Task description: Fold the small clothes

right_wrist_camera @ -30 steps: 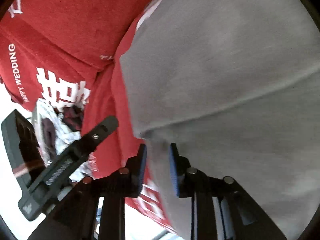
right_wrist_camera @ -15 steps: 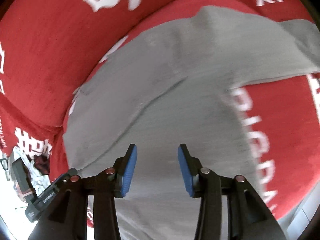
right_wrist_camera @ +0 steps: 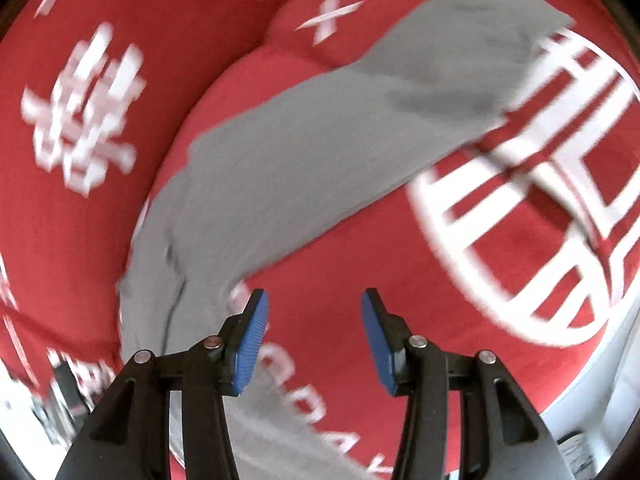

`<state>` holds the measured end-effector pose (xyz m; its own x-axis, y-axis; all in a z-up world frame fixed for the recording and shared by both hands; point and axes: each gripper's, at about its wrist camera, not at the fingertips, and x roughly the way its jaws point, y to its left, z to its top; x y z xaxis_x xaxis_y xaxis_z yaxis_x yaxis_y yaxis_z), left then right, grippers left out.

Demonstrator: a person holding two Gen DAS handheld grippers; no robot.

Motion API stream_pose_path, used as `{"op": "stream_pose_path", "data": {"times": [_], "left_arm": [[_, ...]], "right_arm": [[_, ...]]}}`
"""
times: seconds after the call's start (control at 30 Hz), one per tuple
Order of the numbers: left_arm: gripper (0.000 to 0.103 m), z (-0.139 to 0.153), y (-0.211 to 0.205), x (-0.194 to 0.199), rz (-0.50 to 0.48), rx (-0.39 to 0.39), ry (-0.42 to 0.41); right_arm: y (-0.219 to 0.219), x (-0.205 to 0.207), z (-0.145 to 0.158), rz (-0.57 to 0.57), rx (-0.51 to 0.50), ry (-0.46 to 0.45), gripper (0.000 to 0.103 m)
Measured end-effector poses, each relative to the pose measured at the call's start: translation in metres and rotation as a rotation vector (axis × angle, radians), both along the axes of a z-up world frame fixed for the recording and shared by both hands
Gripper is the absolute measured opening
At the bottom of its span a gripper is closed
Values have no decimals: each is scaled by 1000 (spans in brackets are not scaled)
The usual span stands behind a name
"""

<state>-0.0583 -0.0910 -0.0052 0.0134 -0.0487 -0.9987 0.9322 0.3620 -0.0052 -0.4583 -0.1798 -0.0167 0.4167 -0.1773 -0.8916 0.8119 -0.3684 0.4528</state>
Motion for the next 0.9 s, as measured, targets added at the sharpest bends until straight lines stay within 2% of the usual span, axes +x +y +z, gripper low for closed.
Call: {"op": "stream_pose_path", "data": {"times": [0.17, 0.27, 0.4, 0.6, 0.63, 0.67, 0.7, 0.8, 0.9], "left_arm": [[103, 3, -22, -27, -28, -39, -2], [103, 3, -35, -38, -27, -52, 16], [103, 3, -49, -52, -34, -71, 37], [103, 4, -54, -57, -30, -79, 45], [103, 6, -52, -55, -25, -83, 41], [103, 8, -50, -52, -18, -92, 35], [103, 6, -51, -51, -11, -97, 29], [103, 9, -43, -38, 18, -103, 34], [103, 9, -34, -20, 45, -100, 59]], "right_arm": [[-18, -52, -14, -140, -24, 13, 52], [-25, -77, -29, -242, -5, -19, 52], [-30, -97, -46, -392, -5, -125, 52], [-38, -100, -58, -526, -48, -279, 52], [-40, -100, -58, -538, -54, -300, 49], [-42, -99, -56, -549, -64, -333, 32], [-44, -98, -54, -550, -68, -352, 8], [-53, -86, -41, -507, -110, -414, 6], [-67, -57, -14, -382, -179, -449, 6]]}}
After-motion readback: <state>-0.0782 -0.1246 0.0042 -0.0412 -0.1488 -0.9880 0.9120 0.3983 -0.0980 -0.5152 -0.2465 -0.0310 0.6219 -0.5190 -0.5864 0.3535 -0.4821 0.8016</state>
